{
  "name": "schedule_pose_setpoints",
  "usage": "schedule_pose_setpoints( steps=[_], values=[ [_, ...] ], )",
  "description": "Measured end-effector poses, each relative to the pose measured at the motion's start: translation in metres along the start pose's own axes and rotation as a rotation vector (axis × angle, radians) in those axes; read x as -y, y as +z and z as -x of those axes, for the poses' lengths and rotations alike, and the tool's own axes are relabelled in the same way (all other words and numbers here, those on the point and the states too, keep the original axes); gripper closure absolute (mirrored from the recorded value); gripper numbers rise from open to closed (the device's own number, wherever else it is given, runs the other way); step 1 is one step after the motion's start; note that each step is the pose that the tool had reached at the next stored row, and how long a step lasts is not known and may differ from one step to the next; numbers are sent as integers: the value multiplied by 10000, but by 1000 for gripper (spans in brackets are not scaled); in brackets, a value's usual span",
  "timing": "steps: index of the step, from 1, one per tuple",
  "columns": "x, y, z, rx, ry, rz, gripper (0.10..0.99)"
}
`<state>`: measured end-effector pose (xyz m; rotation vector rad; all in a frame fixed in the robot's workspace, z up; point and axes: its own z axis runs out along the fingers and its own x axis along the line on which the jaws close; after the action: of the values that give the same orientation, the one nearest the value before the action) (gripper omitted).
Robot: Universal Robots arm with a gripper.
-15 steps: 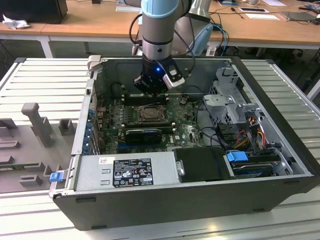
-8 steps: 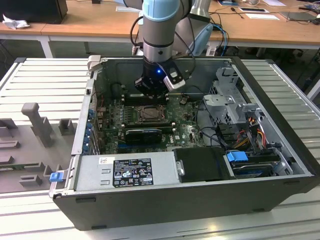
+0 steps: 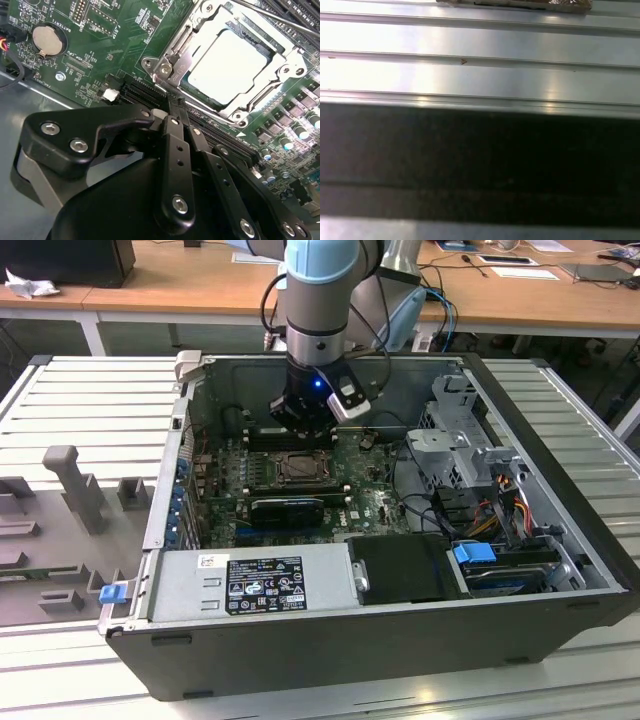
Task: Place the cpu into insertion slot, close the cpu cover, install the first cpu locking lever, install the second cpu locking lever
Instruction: 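Install the first cpu locking lever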
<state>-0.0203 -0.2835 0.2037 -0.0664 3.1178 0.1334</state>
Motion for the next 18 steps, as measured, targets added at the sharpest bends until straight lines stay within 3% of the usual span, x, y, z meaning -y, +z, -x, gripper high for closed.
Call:
schedule_pose_setpoints(
  steps=[5, 12, 18],
  values=[
    [9, 27, -1, -3, -1, 6, 980],
    [9, 32, -1, 8, 2, 157, 980],
    [-8, -170, 4, 6, 0, 140, 980]
  ],
)
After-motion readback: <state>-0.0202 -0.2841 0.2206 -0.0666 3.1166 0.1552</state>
